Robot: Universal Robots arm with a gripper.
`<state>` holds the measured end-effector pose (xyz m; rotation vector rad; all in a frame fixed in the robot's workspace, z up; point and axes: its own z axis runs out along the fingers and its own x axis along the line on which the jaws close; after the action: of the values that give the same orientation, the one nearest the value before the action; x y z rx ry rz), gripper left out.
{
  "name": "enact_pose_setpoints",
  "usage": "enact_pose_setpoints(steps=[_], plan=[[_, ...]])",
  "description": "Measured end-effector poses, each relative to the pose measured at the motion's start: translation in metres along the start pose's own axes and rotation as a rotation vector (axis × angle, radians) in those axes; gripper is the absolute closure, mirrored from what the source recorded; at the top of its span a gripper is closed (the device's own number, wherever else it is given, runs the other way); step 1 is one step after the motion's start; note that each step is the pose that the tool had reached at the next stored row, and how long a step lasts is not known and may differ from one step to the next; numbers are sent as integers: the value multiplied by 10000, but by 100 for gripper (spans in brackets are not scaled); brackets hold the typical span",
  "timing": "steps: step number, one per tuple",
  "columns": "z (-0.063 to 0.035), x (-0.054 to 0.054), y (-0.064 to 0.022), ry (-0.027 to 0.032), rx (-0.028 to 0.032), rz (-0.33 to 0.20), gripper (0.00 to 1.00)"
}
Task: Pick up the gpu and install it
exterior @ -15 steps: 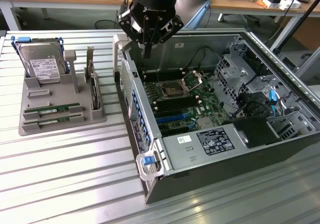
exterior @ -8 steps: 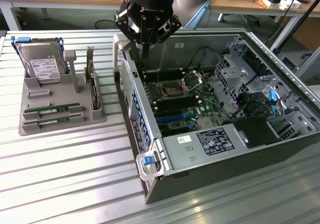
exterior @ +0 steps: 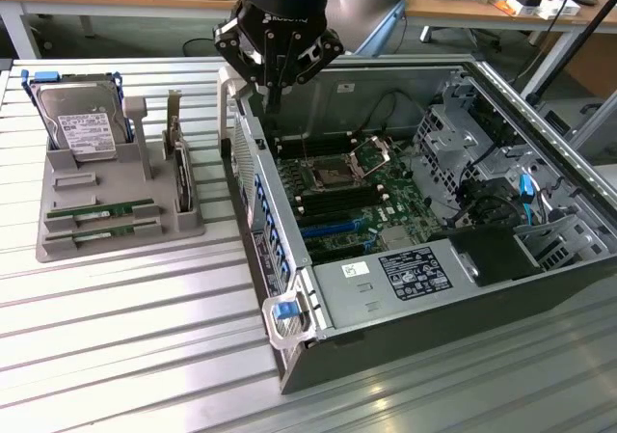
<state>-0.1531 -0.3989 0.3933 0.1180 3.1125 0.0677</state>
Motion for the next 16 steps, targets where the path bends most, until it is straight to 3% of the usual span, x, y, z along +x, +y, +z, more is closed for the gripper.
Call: enact_pose_setpoints(steps=[16], plan=[[-4, 131, -10, 0, 1, 0, 89]])
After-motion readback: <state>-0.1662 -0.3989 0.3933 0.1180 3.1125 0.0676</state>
